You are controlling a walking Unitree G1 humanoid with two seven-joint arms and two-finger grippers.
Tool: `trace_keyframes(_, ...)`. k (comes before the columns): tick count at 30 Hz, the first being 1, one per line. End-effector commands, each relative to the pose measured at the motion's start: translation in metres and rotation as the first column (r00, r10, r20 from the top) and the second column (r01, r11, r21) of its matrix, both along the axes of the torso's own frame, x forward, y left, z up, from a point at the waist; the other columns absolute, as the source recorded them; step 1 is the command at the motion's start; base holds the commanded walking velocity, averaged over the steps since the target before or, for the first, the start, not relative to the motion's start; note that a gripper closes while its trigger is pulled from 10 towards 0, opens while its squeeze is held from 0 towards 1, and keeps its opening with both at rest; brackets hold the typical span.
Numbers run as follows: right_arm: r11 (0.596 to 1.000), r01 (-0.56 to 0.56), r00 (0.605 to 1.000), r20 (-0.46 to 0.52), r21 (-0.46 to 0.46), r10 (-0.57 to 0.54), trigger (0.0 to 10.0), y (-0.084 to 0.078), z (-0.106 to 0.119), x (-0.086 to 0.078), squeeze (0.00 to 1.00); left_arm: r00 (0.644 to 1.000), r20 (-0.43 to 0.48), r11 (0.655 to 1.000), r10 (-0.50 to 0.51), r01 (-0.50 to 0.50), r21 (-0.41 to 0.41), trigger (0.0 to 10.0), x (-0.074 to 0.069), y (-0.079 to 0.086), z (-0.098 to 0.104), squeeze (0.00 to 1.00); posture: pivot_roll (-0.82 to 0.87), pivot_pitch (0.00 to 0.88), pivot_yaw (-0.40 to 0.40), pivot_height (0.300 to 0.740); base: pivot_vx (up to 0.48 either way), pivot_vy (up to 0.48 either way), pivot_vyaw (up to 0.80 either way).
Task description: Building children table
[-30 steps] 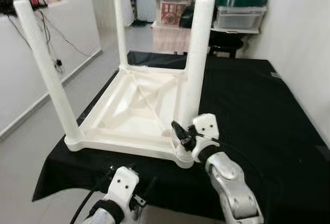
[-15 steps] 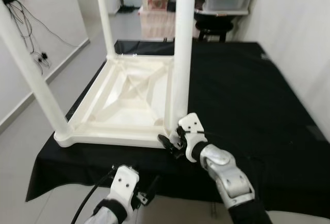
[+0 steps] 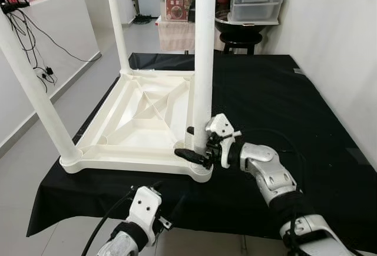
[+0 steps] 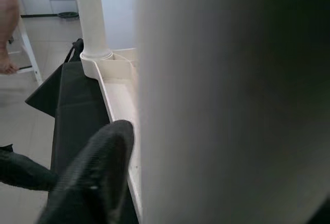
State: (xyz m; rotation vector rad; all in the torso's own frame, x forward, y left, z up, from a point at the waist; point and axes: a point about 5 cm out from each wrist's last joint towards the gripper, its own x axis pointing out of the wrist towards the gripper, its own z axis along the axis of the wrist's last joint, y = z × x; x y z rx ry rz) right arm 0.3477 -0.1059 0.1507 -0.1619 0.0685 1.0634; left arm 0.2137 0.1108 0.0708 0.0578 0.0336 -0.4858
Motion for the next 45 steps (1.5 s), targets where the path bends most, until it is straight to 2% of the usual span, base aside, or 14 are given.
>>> trace_keyframes(1,0.999,-0.026,1.000,0.015,0.022,0.026,0.0,0.005,0.006,0.002,0.00,1.000,-0.003,1.000,0.004,-0.004,-0.016,10.0,0.001,0.001,-0.002,0.00,0.04,0.000,-0.017,0.740,0.000,0.000,0.00)
trace_keyframes(16,0.998,-0.067,0.997,0.027,0.014,0.066,0.0,-0.016,-0.004,-0.010,0.00,0.998,-0.034,0.995,0.046,-0.048,-0.089,10.0,0.001,0.013,-0.007,0.00,0.00,0.000,-0.015,0.740,0.000,0.000,0.00)
trace_keyframes(17,0.959,0.278,0.960,0.017,0.056,-0.279,0.0,-0.011,-0.021,-0.018,0.00,0.998,-0.040,0.994,0.046,-0.049,-0.095,10.0,0.000,0.016,-0.007,0.00,-0.03,0.000,-0.011,0.740,0.000,0.000,0.00)
trace_keyframes(18,0.959,0.278,0.960,0.017,0.056,-0.279,0.0,-0.011,-0.021,-0.018,0.00,0.998,-0.040,0.994,0.046,-0.049,-0.095,10.0,0.000,0.016,-0.007,0.00,-0.03,0.000,-0.011,0.740,0.000,0.000,0.00)
trace_keyframes(20,0.831,0.556,0.830,-0.046,-0.015,-0.556,0.0,0.007,-0.066,-0.060,0.00,0.998,-0.040,0.994,0.052,-0.056,-0.091,10.0,0.000,0.020,-0.006,0.00,-0.03,0.000,0.000,0.740,0.000,0.000,0.00)
trace_keyframes(23,0.831,0.555,0.827,-0.082,-0.047,-0.557,0.0,0.027,-0.084,-0.078,0.00,0.998,-0.036,0.996,0.053,-0.056,-0.065,10.0,0.003,0.023,-0.006,0.00,-0.03,0.008,0.023,0.740,0.000,0.000,0.00)
trace_keyframes(31,0.872,0.486,0.871,-0.053,-0.049,-0.489,0.0,0.033,-0.082,-0.069,0.00,0.998,-0.036,0.997,0.046,-0.048,-0.055,10.0,0.006,0.024,-0.006,0.00,-0.01,0.006,0.013,0.740,0.000,0.000,0.00)
trace_keyframes(32,0.889,0.458,0.886,-0.063,-0.023,-0.459,10.0,0.036,-0.079,-0.066,0.00,0.998,-0.035,0.997,0.055,-0.056,-0.055,10.0,0.007,0.025,-0.006,0.00,-0.01,0.004,0.016,0.740,0.000,0.000,0.00)
trace_keyframes(35,0.908,0.419,0.907,-0.057,-0.002,-0.418,10.0,0.038,-0.074,-0.063,0.00,0.997,-0.033,0.996,0.065,-0.066,-0.054,10.0,0.007,0.025,-0.005,0.00,-0.01,0.005,0.018,0.740,0.000,0.000,0.00)
trace_keyframes(36,0.944,0.328,0.943,-0.075,0.035,-0.325,10.0,0.041,-0.066,-0.059,1.00,0.997,-0.034,0.996,0.070,-0.072,-0.054,10.0,0.008,0.025,-0.006,0.00,-0.01,0.003,0.011,0.740,0.000,0.000,0.00)
trace_keyframes(39,0.990,0.125,0.992,-0.030,0.070,-0.124,10.0,0.041,-0.038,-0.049,1.00,0.997,-0.040,0.996,0.068,-0.070,-0.058,10.0,0.009,0.025,-0.006,0.00,0.00,0.000,0.000,0.740,0.000,0.000,0.00)
trace_keyframes(42,0.994,0.082,0.997,-0.006,0.068,-0.082,10.0,0.040,-0.030,-0.047,1.00,0.997,-0.041,0.996,0.067,-0.069,-0.059,10.0,0.009,0.025,-0.007,0.00,0.00,0.000,0.000,0.740,0.000,0.000,0.00)
trace_keyframes(43,0.998,0.021,1.000,0.011,0.059,-0.021,10.0,0.037,-0.023,-0.044,0.04,0.997,-0.042,0.996,0.067,-0.069,-0.060,10.0,0.009,0.025,-0.007,0.00,0.00,0.000,-0.004,0.740,0.000,0.000,0.00)
trace_keyframes(45,0.997,-0.057,0.998,0.026,0.046,0.056,10.0,0.032,-0.015,-0.039,0.00,0.997,-0.042,0.996,0.068,-0.071,-0.059,10.0,0.010,0.025,-0.007,0.00,0.01,0.000,-0.010,0.740,0.000,0.000,0.00)
